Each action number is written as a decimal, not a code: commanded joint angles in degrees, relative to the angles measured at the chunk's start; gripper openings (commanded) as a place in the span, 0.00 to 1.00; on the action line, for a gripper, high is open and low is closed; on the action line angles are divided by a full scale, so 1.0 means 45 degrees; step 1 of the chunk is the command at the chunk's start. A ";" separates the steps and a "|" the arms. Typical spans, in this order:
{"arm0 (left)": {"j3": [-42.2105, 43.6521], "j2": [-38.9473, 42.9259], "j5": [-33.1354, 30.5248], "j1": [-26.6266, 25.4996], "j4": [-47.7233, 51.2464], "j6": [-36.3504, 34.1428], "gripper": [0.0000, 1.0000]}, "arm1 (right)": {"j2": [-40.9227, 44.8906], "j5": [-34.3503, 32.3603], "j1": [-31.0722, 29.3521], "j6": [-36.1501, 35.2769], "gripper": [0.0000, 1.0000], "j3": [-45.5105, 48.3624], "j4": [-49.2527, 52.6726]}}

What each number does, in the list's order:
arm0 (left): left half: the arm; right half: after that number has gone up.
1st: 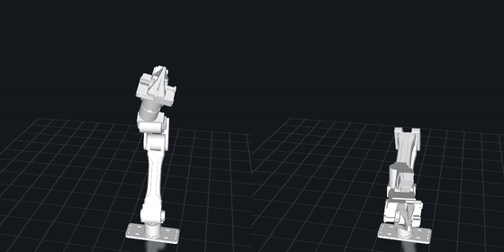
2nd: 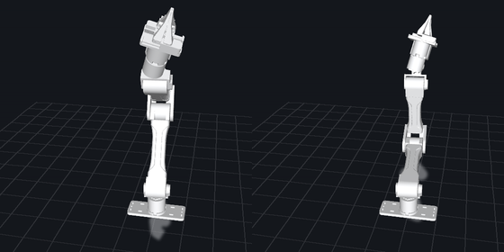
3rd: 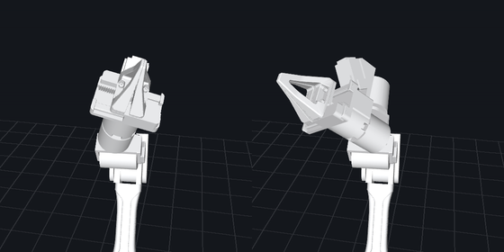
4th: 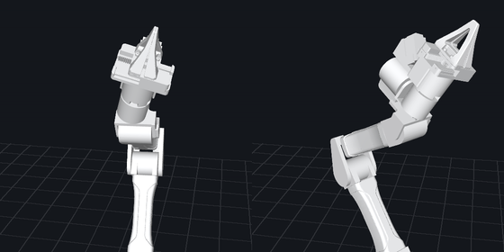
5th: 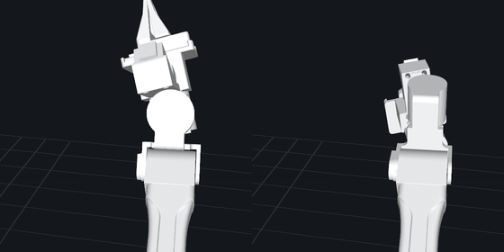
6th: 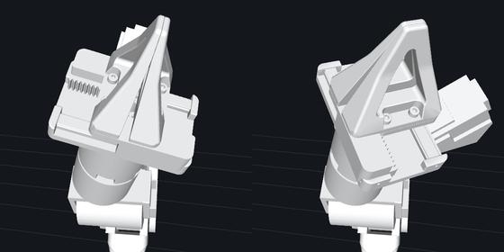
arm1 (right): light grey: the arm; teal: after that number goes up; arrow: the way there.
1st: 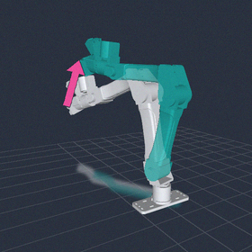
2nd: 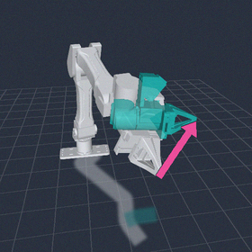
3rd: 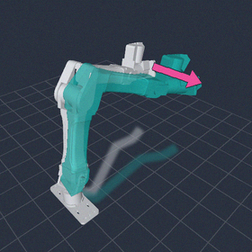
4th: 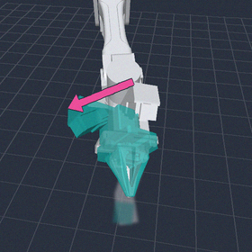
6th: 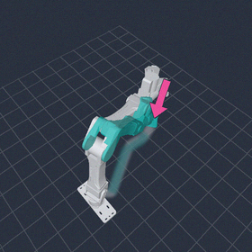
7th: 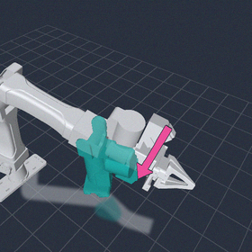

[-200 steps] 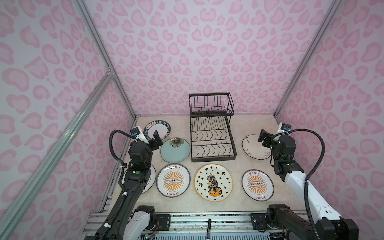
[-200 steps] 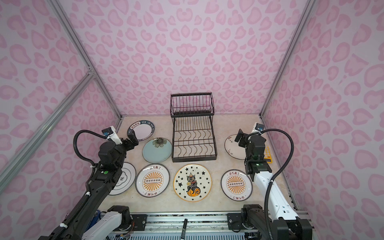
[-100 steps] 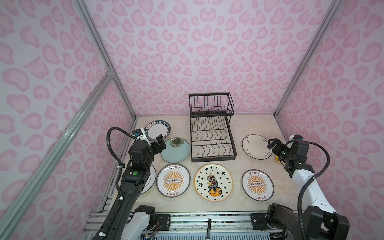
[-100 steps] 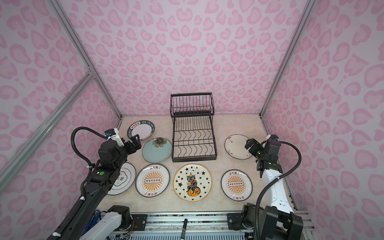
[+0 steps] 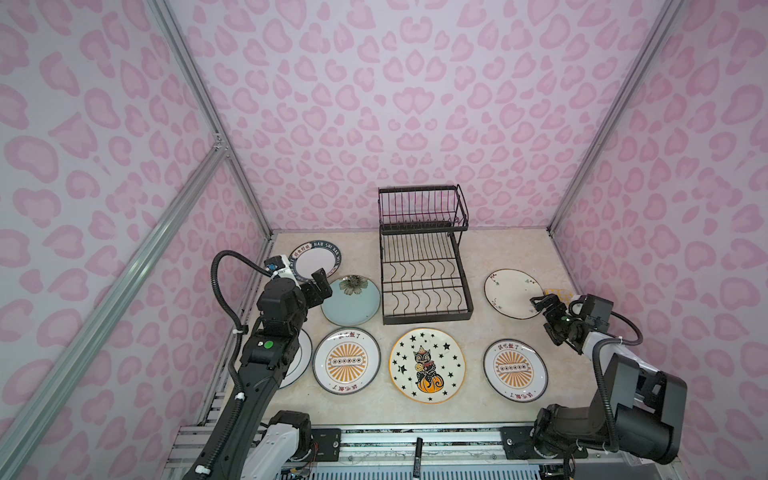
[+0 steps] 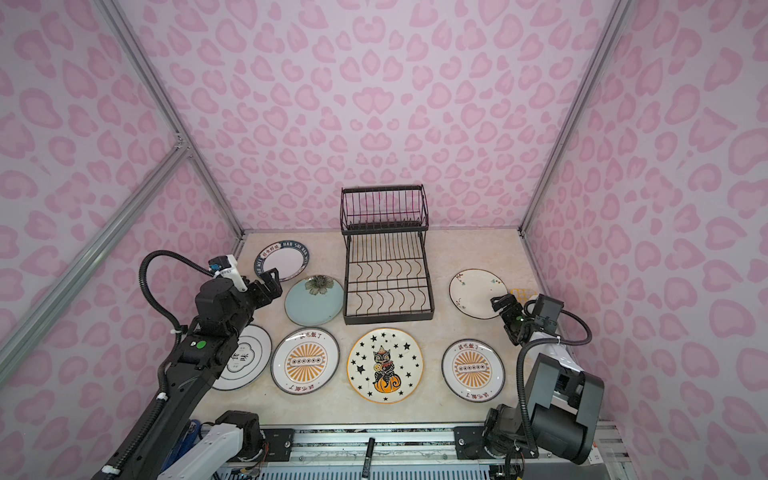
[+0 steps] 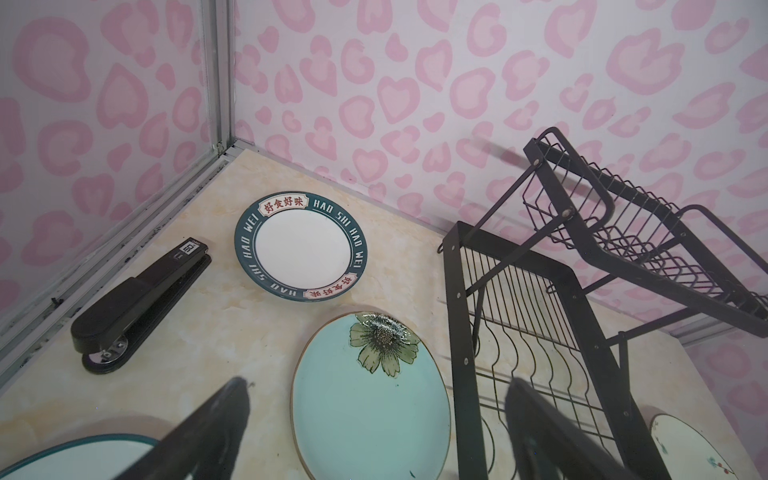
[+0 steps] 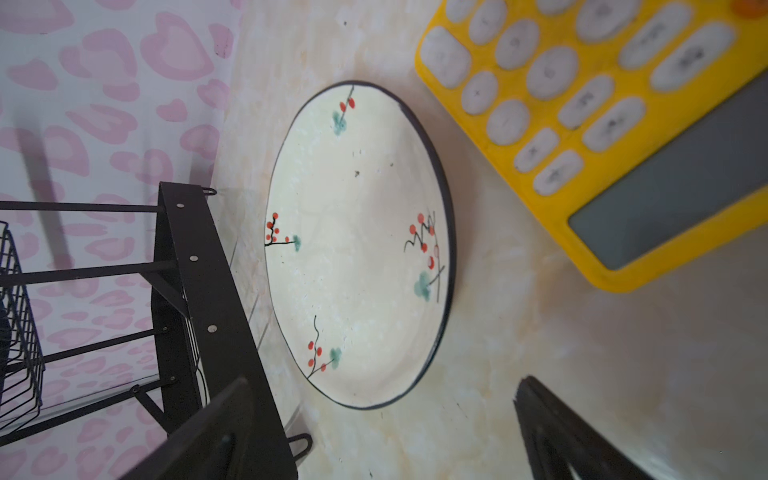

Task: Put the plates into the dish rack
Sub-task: 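Lower the right gripper to the white berry-sprig plate while the left arm nears the rack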

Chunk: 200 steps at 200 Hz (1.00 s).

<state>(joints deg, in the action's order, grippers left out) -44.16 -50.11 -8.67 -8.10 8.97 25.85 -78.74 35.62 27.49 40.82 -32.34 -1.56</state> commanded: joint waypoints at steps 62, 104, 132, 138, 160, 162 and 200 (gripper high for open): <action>-0.0953 -0.0947 0.1088 0.0010 0.0994 -0.0099 0.98 | -0.1808 0.0620 0.0152 0.0536 0.73 0.0145 -0.1948; -0.0872 -0.1076 0.1712 0.0017 0.0769 -0.0177 0.98 | -0.2662 0.0582 0.0168 0.0655 0.63 0.0045 -0.2835; -0.0831 -0.1057 0.2069 0.0020 0.0662 -0.0197 0.98 | -0.3362 0.0639 0.0181 0.0848 0.57 -0.0117 -0.3351; -0.0846 -0.1064 0.2132 0.0007 0.0643 -0.0230 0.98 | -0.3500 0.0662 0.0181 0.0885 0.56 -0.0139 -0.3467; -0.0878 -0.1118 0.2184 0.0019 0.0682 -0.0294 0.98 | -0.3916 0.0681 0.0181 0.1007 0.52 -0.0224 -0.3861; -0.0877 -0.1128 0.2181 0.0021 0.0701 -0.0294 0.98 | -0.3949 0.0680 0.0181 0.1007 0.52 -0.0228 -0.3883; -0.0930 -0.1233 0.2411 0.0019 0.0756 -0.0324 0.98 | -0.4199 0.0565 0.0181 0.0969 0.44 -0.0266 -0.4026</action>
<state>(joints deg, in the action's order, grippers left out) -47.81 -55.48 1.10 -8.10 13.21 25.34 -96.75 40.27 28.29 45.04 -33.63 -21.50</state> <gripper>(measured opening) 0.977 0.457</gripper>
